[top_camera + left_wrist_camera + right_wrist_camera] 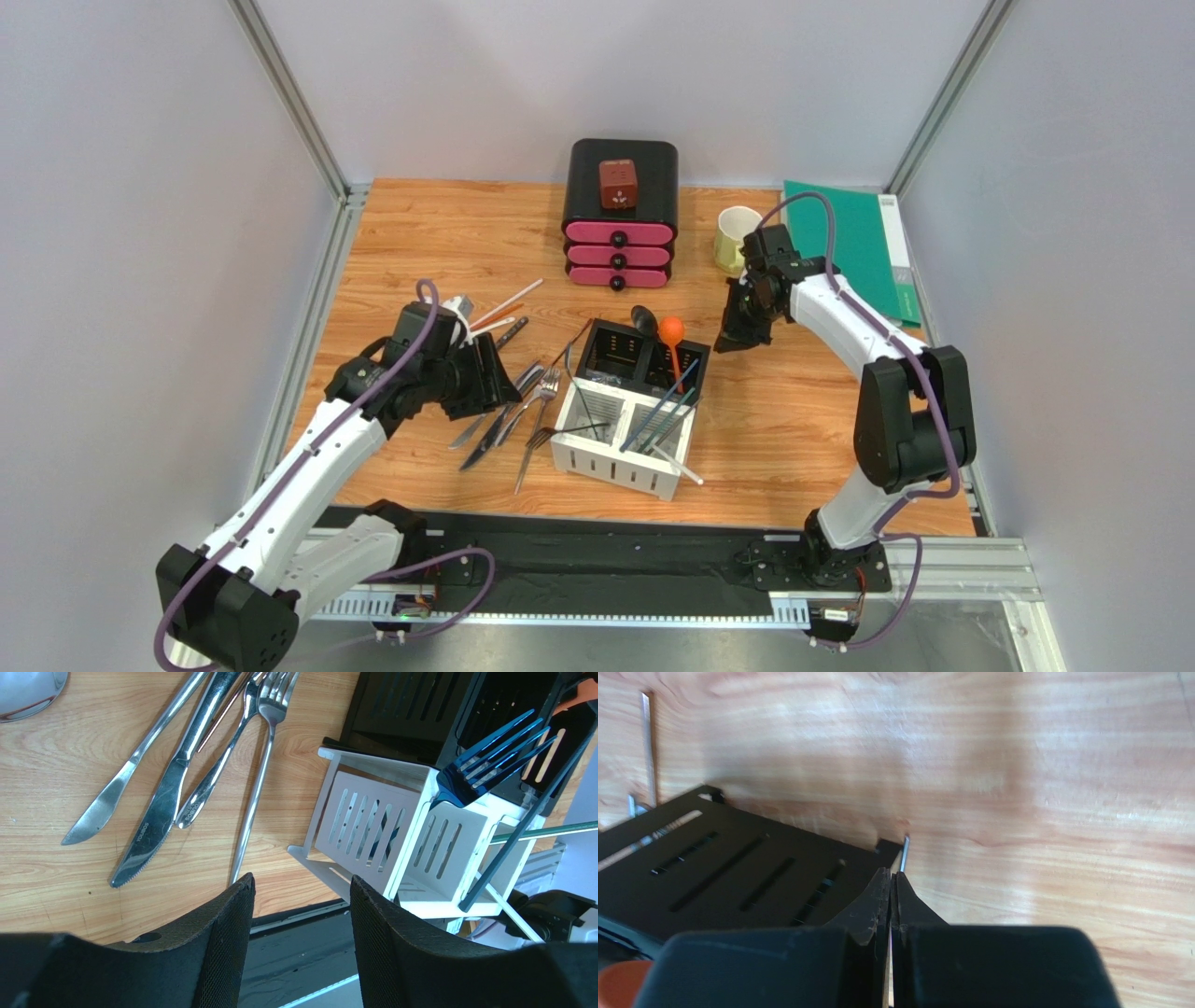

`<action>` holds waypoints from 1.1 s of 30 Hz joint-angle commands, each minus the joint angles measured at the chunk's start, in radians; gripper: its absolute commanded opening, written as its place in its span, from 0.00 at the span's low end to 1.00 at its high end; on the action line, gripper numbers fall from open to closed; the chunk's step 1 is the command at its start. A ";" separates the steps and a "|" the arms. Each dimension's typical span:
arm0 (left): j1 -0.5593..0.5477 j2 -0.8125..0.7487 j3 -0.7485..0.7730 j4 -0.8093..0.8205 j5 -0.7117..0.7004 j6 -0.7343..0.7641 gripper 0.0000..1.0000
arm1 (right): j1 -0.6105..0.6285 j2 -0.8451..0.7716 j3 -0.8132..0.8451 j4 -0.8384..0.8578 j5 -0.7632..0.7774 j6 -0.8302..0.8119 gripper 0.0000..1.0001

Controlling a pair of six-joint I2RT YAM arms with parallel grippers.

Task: Sort the eating utensils into containers
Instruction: Move the storage box to the center of the board.

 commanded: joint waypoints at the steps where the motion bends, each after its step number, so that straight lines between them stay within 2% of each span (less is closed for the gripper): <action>1: -0.003 0.019 0.031 0.005 -0.013 0.017 0.59 | 0.014 -0.086 -0.064 -0.027 -0.031 -0.025 0.00; 4: -0.003 0.029 0.030 0.014 -0.009 0.023 0.59 | 0.049 -0.103 -0.087 -0.039 -0.074 -0.003 0.00; 9: -0.003 0.034 0.024 0.025 0.000 0.023 0.59 | 0.155 -0.125 -0.090 -0.034 -0.040 0.023 0.00; 12: -0.003 0.028 0.018 0.025 0.000 0.025 0.59 | 0.159 -0.103 -0.084 -0.011 -0.035 0.047 0.00; 22: -0.003 -0.020 -0.002 -0.004 -0.006 0.020 0.59 | 0.159 0.039 0.082 0.001 0.017 0.033 0.00; 33: -0.003 -0.047 -0.031 -0.013 -0.009 0.003 0.59 | 0.159 0.194 0.278 0.020 -0.029 0.076 0.00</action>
